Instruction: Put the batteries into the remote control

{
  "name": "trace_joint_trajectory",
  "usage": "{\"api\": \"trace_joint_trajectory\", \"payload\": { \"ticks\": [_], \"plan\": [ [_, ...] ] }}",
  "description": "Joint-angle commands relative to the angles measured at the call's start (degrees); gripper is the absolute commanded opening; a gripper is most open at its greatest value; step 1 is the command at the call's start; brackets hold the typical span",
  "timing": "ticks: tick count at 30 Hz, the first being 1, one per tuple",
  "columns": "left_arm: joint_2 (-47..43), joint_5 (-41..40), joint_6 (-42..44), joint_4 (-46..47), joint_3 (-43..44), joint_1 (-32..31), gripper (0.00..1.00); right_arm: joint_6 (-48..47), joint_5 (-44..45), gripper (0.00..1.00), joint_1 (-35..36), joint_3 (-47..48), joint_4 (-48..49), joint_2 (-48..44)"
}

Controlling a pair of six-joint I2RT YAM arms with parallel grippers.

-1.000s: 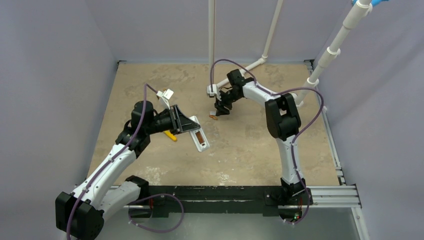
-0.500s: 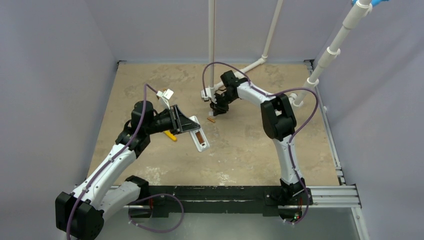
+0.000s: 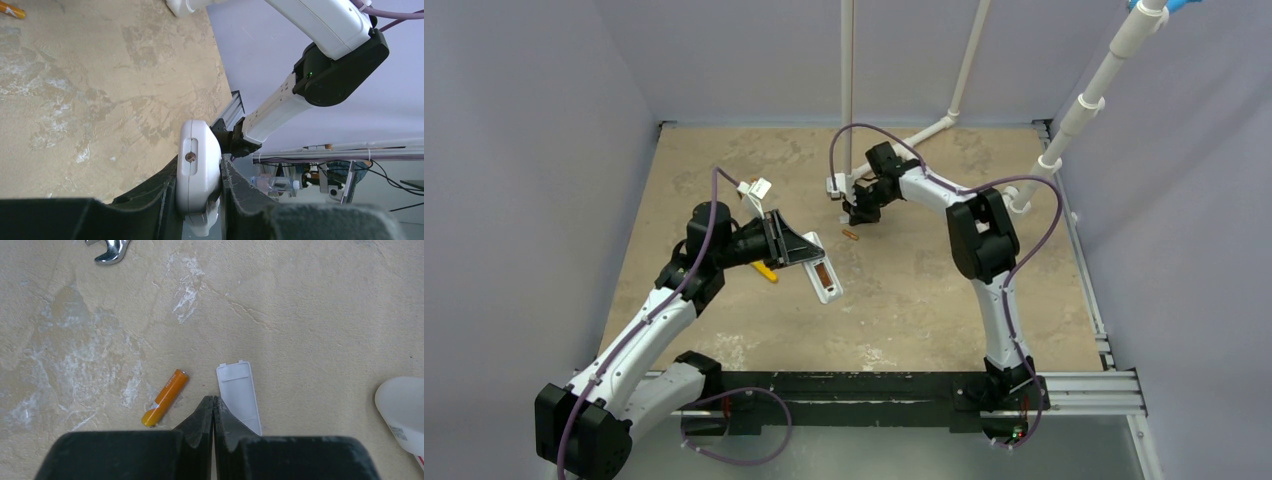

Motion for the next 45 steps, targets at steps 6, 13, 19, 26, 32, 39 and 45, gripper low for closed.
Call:
{"api": "trace_joint_trajectory", "payload": {
  "ticks": [6, 13, 19, 26, 32, 39, 45],
  "plan": [
    [-0.73, 0.45, 0.64, 1.97, 2.4, 0.31, 0.0, 6.38, -2.34, 0.0, -0.28, -3.72, 7.11, -6.54],
    [-0.94, 0.43, 0.69, 1.97, 2.34, 0.31, 0.0, 11.53, -2.59, 0.0, -1.59, -8.2, 15.0, -10.96],
    [-1.31, 0.47, 0.74, 1.84, 1.94, 0.31, 0.0, 8.72, -0.47, 0.27, -2.42, -1.67, 8.36, -6.97],
    [-1.81, 0.09, 1.01, 1.28, 1.9, 0.4, 0.0, 4.86, 2.91, 0.35, -2.37, 4.51, 3.16, -1.0],
    [-1.75, -0.13, 0.84, 1.35, 1.94, 0.4, 0.0, 3.74, 3.05, 0.36, -2.22, 7.95, -2.25, 2.32],
    [-1.21, -0.06, 0.72, 1.65, 1.94, 0.4, 0.0, 1.56, 6.25, 0.33, -1.23, 8.08, -6.22, 3.92],
    [-1.01, -0.01, 0.7, 1.87, 2.08, 0.4, 0.0, -0.17, 8.64, 0.22, -0.6, 4.87, -8.2, 1.38]
  ]
}}
